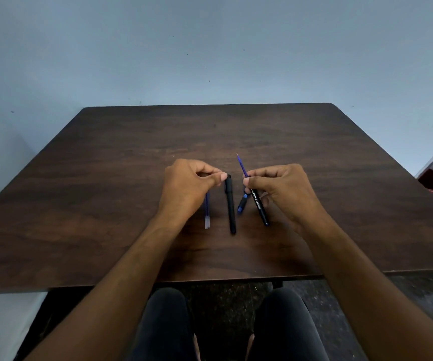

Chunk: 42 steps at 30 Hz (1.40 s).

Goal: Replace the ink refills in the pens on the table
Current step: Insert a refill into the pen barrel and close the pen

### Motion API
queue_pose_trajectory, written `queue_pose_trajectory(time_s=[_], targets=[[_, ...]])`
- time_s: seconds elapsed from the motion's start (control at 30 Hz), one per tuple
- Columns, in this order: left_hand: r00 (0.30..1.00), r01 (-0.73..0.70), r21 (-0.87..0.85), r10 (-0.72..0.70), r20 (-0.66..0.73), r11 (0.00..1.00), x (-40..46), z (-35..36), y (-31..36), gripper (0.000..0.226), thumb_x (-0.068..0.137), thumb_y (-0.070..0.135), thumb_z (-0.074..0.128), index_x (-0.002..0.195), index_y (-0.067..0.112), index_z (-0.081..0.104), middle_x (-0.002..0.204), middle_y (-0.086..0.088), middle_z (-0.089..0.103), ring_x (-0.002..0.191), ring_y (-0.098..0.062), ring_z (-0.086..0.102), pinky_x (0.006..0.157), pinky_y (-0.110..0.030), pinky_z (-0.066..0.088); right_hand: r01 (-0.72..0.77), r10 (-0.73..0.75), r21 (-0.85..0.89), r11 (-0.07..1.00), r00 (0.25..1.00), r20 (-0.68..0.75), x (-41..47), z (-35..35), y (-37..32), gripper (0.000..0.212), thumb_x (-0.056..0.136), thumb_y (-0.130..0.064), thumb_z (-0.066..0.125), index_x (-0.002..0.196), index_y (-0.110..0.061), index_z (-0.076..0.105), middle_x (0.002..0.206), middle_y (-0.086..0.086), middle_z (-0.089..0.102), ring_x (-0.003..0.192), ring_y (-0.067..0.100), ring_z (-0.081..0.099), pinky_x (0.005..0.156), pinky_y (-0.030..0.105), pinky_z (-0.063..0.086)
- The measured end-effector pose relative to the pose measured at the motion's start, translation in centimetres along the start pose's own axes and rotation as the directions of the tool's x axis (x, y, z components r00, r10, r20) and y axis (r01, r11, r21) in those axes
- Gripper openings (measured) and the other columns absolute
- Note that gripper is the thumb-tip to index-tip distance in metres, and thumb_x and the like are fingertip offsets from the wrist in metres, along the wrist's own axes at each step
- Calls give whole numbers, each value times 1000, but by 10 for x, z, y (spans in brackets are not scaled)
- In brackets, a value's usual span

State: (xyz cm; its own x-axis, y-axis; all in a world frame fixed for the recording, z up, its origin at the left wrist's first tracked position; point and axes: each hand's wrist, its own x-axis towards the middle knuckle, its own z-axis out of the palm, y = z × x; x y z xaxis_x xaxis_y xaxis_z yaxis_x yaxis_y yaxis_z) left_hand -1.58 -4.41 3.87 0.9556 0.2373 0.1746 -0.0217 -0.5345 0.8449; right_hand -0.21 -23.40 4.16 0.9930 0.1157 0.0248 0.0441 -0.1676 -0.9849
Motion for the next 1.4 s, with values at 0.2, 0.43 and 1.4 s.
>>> queue_pose_trajectory(time_s=[0.2, 0.43, 1.4], targets=[[981, 84, -220, -42, 188, 972, -7, -5, 5, 13, 75, 37, 81, 81, 26, 78, 77, 10, 76, 68, 3, 66, 62, -17, 50, 1, -2, 31, 1000, 999, 47, 5, 11, 2, 6, 84, -13, 81, 90, -10, 82, 73, 12, 78, 53, 11, 60, 47, 22, 51], [977, 94, -376, -13, 211, 922, -15, -9, 10, 16, 82, 15, 78, 97, 8, 76, 78, -7, 77, 66, -13, 72, 55, -18, 55, 10, -18, 88, 996, 996, 91, 5, 20, 2, 5, 85, -12, 80, 90, -10, 82, 81, 30, 73, 57, 24, 60, 50, 29, 55], [993, -112, 3, 112, 29, 994, -12, -9, -5, 24, 73, 16, 84, 93, 27, 78, 80, 22, 71, 79, 8, 67, 73, -6, 50, -56, 28, 454, 889, 997, 68, 4, 17, 14, 10, 87, -7, 77, 90, 3, 78, 89, 25, 77, 76, 32, 77, 67, 33, 62]])
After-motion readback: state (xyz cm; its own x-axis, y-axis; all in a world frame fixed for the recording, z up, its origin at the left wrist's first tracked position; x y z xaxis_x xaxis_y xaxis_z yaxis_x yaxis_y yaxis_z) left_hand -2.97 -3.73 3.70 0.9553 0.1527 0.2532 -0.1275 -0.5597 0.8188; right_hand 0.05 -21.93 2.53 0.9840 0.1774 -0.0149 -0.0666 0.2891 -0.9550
